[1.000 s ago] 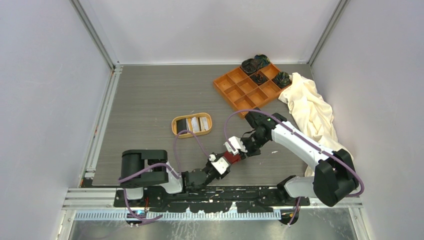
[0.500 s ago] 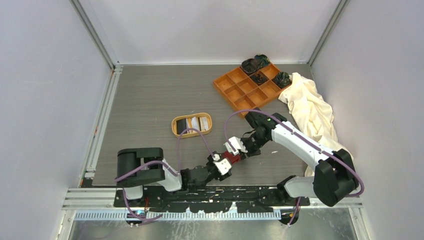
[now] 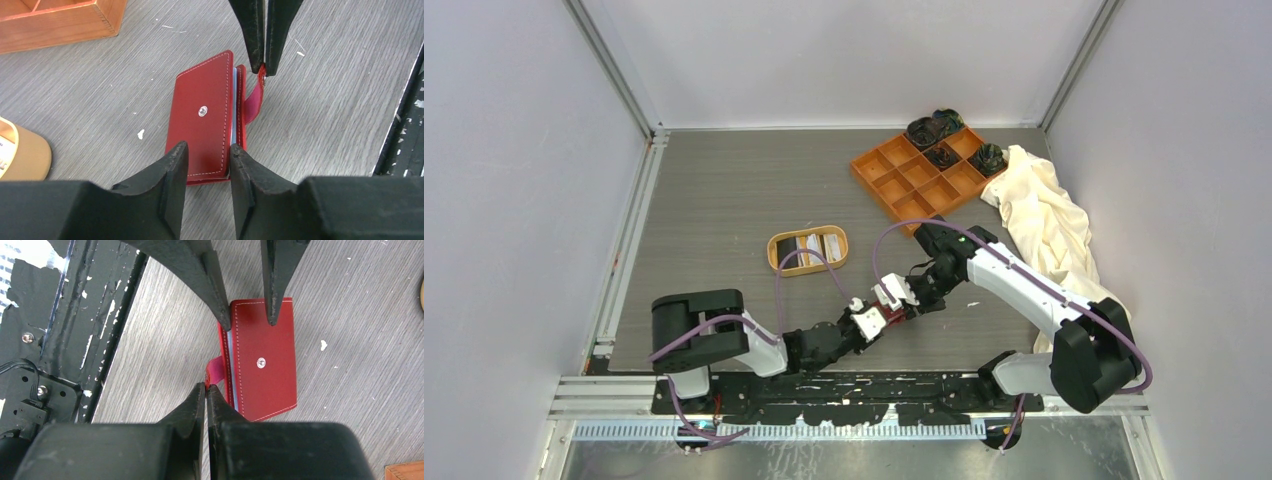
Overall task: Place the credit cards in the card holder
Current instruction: Open the card holder at the center of the board.
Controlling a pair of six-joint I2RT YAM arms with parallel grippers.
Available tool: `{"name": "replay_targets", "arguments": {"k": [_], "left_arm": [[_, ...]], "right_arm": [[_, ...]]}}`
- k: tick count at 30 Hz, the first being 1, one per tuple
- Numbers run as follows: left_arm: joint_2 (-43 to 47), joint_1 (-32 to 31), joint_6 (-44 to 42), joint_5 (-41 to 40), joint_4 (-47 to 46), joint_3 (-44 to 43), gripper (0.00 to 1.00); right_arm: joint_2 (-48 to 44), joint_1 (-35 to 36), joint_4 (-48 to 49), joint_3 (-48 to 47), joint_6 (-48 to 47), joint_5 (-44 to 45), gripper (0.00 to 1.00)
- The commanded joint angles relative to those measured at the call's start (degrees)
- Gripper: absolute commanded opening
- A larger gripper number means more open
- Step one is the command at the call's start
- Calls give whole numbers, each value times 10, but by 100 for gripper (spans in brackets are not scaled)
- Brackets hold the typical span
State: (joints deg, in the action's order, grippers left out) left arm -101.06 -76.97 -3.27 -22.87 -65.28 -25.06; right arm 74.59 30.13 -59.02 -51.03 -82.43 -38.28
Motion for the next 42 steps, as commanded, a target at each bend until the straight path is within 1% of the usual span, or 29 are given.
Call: {"name": "replay_targets", "arguments": {"k": [1,2,4,6,7,11,15,20,27,30,34,36,42], "left_arm": [[8,15,19,4,-23,-8,32],[10,19,24,7,-22,-7,27],[16,25,29,15,-17,-6,14],[23,33,53,25,-5,-6,2],[27,36,62,27,1,-7,0],[44,45,93,27,23,-5,0],[56,56,137,34,25,3,0],[57,69,208,73,31,4,0],[75,87,271,103,43,9,0],[101,95,309,107,88,2,0],[136,98,347,99,215,-33,0],[148,99,362,96,259,-45,0],[168,106,428,93,272,-34,0]], "right_arm": [[-10,-2,-11,-8,-11,-20,8],[-10,-2,-11,-8,-12,-20,8],[-10,-3,-12,-8,-12,-20,8],[-9,-3,-11,-8,-13,-21,8],[-9,-3,-12,-8,-13,-20,8],[-9,-3,-12,-8,-14,-20,8],[-7,-3,-12,-8,-14,-19,8],[-2,-3,-16,-10,-17,-19,8],[-7,-2,-19,-10,-21,-23,8],[-13,-2,-21,-10,-23,-27,8],[-22,-3,-25,-11,-29,-32,8],[-26,-2,-25,-10,-30,-34,8],[-28,-3,-26,-8,-34,-35,9]]}}
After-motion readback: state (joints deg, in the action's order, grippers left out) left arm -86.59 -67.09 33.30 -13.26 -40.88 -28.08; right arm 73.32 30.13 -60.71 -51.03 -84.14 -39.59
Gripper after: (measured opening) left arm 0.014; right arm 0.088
